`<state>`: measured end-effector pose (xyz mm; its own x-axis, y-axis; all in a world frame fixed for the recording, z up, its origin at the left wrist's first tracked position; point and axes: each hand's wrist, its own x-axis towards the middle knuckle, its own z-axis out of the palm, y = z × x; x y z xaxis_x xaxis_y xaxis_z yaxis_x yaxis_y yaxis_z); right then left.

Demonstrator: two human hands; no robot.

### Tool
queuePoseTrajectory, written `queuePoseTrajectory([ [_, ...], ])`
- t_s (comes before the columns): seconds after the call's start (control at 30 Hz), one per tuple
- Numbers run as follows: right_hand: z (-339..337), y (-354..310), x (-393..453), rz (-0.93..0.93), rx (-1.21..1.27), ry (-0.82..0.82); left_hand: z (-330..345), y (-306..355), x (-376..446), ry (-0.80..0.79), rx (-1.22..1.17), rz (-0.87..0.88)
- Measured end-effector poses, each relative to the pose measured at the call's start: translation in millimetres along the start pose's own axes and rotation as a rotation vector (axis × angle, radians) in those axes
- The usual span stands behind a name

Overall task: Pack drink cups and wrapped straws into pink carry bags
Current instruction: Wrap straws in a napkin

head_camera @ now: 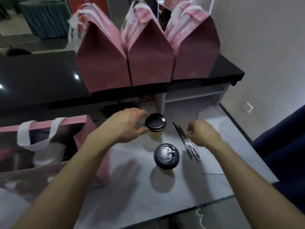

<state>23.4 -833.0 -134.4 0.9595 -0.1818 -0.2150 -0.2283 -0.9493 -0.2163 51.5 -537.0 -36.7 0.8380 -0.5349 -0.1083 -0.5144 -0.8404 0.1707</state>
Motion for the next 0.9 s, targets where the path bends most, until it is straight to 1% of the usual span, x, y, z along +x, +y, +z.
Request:
queuePoseTrajectory([
  [0.13, 45.7, 31.1, 17.7, 0.013, 0.061, -0.042, 34.0, 29.1, 17.0, -0.008, -0.026, -0.077],
  [0.33, 96.0, 48.8, 29.5, 0.037, 0.139, -0.143, 64.5, 54.2, 22.3, -0.020, -0.058, -0.154],
  [0.5, 101.2, 51.9, 33.5, 0.071, 0.282, -0.169, 68.9, 63.6, 26.5, 0.044, -0.074, -0.195],
  [0.63, 85.3, 54.3, 27.9, 0.105, 0.446, -0.122, 72.0, 72.0, 34.2, 0.118, -0.163, -0.228],
  [0.7, 72.9, 55.9, 23.8, 0.059, 0.536, -0.065, 76.4, 78.8, 42.3, 0.183, -0.269, -0.258],
  [0.77, 59.0, 53.3, 17.9, -0.042, 0.661, -0.032, 80.8, 88.5, 53.6, 0.242, -0.411, -0.289],
  [0.83, 45.6, 46.4, 12.5, -0.165, 0.754, -0.047, 85.2, 99.9, 67.1, 0.242, -0.546, -0.312],
  [0.9, 37.3, 39.7, 9.9, -0.244, 0.782, -0.067, 90.2, 107.8, 78.9, 0.224, -0.626, -0.330],
])
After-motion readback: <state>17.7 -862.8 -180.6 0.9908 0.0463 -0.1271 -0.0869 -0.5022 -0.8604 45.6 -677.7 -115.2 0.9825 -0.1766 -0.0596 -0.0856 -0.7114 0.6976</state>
